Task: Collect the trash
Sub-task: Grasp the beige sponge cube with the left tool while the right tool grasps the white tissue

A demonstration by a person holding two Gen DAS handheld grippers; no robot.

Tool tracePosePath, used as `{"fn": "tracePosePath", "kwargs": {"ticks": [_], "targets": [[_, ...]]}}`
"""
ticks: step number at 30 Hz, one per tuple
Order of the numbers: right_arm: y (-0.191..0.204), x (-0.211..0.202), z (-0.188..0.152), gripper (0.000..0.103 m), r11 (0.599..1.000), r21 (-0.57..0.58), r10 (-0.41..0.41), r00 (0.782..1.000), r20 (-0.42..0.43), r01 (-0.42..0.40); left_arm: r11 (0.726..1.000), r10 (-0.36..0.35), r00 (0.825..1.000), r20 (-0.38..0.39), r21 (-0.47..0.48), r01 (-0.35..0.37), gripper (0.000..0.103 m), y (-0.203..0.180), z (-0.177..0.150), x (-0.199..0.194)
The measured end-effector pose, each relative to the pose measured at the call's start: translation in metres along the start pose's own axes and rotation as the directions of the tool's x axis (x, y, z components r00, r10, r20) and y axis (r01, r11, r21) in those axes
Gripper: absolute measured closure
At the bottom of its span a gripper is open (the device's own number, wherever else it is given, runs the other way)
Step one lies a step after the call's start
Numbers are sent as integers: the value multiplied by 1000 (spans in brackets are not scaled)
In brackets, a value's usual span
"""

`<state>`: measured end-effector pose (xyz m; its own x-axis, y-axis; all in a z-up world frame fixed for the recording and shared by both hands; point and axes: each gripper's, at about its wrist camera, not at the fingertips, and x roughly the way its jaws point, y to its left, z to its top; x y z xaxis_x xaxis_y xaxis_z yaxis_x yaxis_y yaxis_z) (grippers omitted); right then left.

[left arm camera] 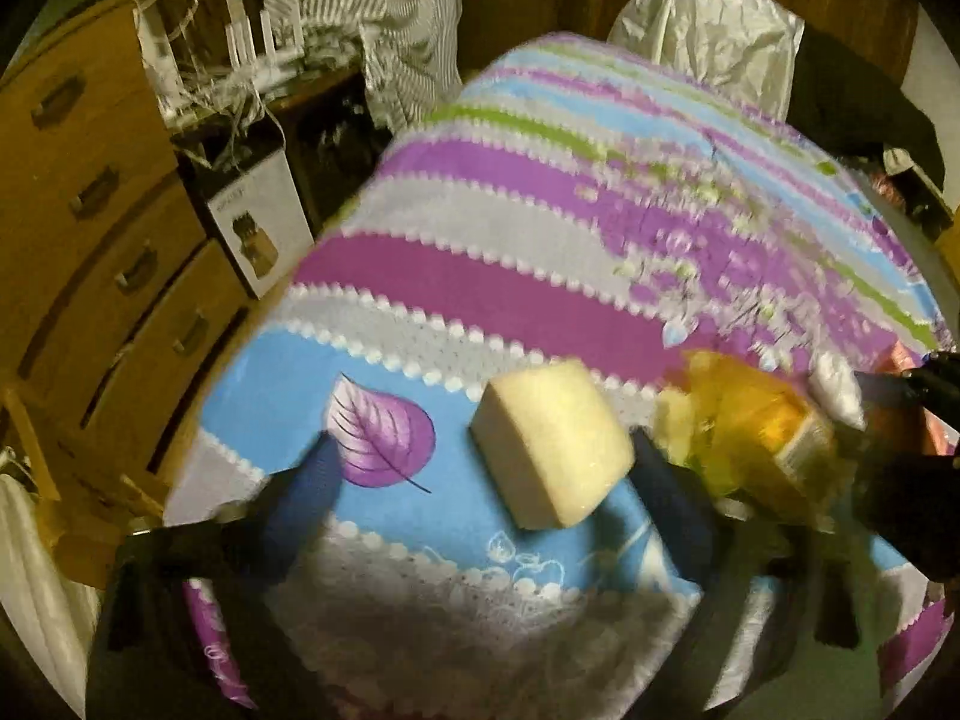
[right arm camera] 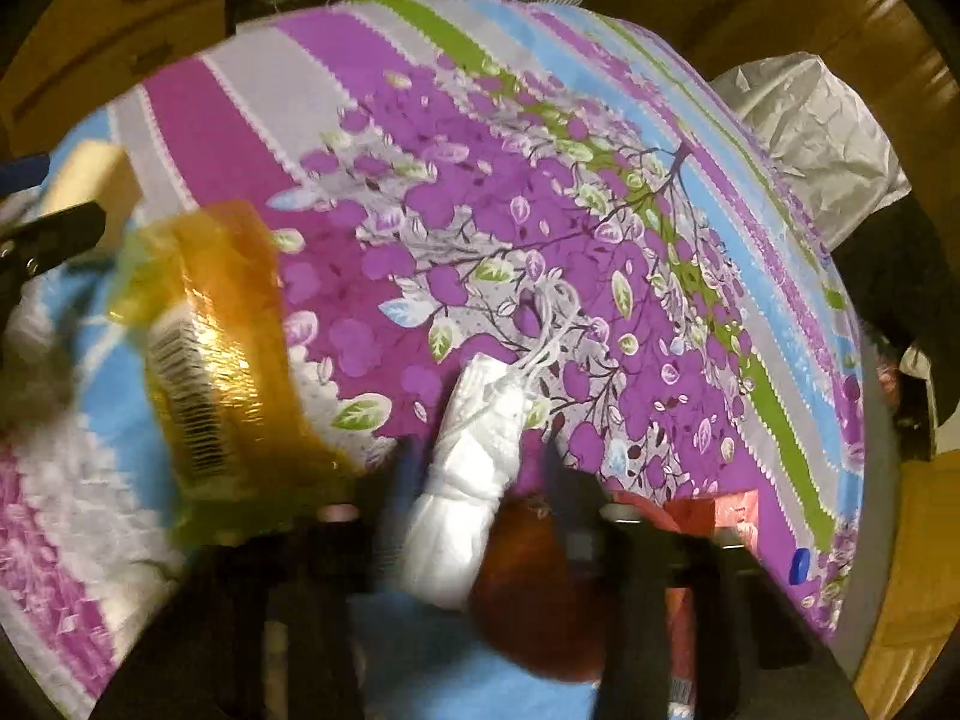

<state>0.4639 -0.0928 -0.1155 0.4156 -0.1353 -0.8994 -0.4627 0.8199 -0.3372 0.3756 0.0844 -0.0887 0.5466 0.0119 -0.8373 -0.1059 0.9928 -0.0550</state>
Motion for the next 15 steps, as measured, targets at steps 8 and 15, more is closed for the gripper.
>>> {"fn": "tracePosePath", "kwargs": {"ticks": [8, 15], "targets": [[-36, -101, -31, 73, 985, 125, 88, 964, 253, -123, 996, -91, 989, 120, 20, 90, 67, 2, -5, -57], [-60, -242, -128, 73, 964, 187, 87, 891, 445, -188, 980, -194, 963, 187, 72, 184, 68, 19, -44, -148]]}}
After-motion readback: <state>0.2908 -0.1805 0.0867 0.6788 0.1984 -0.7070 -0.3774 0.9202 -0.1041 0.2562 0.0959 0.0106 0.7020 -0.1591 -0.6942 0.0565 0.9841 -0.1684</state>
